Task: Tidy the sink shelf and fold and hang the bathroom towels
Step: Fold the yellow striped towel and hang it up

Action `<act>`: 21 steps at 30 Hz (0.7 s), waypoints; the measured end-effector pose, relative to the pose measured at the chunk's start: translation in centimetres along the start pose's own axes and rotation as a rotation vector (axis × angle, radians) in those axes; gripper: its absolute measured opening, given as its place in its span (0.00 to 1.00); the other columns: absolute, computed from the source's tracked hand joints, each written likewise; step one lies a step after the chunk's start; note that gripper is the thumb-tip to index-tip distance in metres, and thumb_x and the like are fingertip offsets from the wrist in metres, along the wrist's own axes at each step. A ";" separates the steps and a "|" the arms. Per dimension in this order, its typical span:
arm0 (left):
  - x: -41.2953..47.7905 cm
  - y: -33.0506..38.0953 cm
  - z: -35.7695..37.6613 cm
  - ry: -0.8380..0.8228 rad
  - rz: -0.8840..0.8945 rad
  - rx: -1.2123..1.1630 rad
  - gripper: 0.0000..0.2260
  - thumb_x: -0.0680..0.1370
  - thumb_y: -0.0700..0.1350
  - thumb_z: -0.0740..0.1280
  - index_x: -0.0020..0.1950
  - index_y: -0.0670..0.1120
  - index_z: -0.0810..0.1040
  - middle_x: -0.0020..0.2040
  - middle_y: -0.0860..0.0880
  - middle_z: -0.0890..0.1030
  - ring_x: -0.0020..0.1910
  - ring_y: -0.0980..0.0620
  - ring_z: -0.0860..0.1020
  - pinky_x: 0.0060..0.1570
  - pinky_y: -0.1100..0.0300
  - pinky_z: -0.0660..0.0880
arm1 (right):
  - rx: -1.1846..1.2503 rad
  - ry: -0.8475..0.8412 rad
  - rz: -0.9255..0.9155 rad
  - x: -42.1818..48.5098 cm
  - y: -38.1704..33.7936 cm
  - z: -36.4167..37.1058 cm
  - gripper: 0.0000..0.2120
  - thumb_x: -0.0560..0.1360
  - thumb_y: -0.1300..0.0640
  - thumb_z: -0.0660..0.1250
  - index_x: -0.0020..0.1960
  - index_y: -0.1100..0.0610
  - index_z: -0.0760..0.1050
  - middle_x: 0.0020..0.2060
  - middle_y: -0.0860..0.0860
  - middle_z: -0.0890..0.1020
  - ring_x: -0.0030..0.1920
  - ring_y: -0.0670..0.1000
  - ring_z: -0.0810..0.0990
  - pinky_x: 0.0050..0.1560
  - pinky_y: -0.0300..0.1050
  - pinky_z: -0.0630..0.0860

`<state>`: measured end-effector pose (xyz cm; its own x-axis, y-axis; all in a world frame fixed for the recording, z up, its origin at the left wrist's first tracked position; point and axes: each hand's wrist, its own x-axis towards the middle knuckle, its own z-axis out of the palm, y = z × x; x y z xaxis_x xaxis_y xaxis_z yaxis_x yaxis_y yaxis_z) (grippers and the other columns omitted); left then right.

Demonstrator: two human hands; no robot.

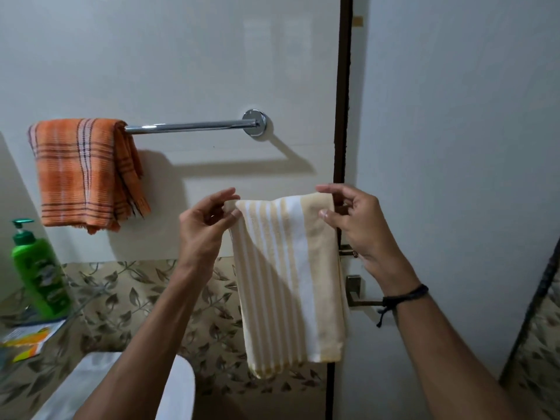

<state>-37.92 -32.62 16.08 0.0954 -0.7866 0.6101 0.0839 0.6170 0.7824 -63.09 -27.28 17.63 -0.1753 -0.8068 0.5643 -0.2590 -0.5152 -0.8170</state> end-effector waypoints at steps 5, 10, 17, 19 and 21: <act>2.2 0.9 -0.7 0.017 0.168 0.278 0.13 0.78 0.34 0.71 0.55 0.51 0.85 0.52 0.50 0.83 0.50 0.52 0.80 0.51 0.58 0.78 | -0.011 -0.138 -0.061 1.6 -0.3 1.5 0.39 0.68 0.74 0.72 0.71 0.44 0.73 0.69 0.47 0.76 0.62 0.48 0.80 0.60 0.46 0.81; 4.4 1.7 -0.9 0.047 0.309 0.452 0.15 0.79 0.34 0.66 0.58 0.51 0.83 0.55 0.51 0.79 0.58 0.47 0.78 0.59 0.51 0.77 | -0.233 0.149 -0.245 4.1 -1.4 4.2 0.24 0.67 0.75 0.69 0.57 0.55 0.83 0.52 0.49 0.80 0.53 0.48 0.80 0.54 0.37 0.78; 6.1 4.3 -0.4 0.099 0.343 0.143 0.13 0.82 0.37 0.65 0.63 0.49 0.71 0.55 0.50 0.75 0.40 0.59 0.75 0.42 0.62 0.73 | 0.092 0.094 -0.101 6.7 -3.6 6.7 0.20 0.69 0.74 0.62 0.52 0.53 0.75 0.43 0.44 0.77 0.38 0.39 0.74 0.38 0.30 0.68; 6.2 4.1 -0.9 0.111 0.207 0.038 0.18 0.81 0.44 0.69 0.68 0.51 0.68 0.57 0.47 0.76 0.46 0.58 0.78 0.45 0.65 0.75 | 0.139 0.065 -0.121 7.1 -3.9 7.3 0.20 0.70 0.75 0.60 0.52 0.52 0.73 0.41 0.43 0.76 0.38 0.42 0.72 0.38 0.34 0.68; 5.7 4.0 -1.5 0.075 -0.031 -0.039 0.25 0.77 0.54 0.71 0.71 0.49 0.69 0.61 0.48 0.80 0.56 0.54 0.81 0.49 0.62 0.76 | 0.188 0.077 -0.160 7.5 -4.3 8.3 0.21 0.69 0.75 0.59 0.52 0.52 0.73 0.43 0.44 0.77 0.41 0.42 0.74 0.43 0.34 0.71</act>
<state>-35.57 -34.61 22.48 0.1661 -0.8022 0.5735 0.1269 0.5942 0.7943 -55.46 -33.51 24.37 -0.2201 -0.6902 0.6893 -0.1091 -0.6847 -0.7206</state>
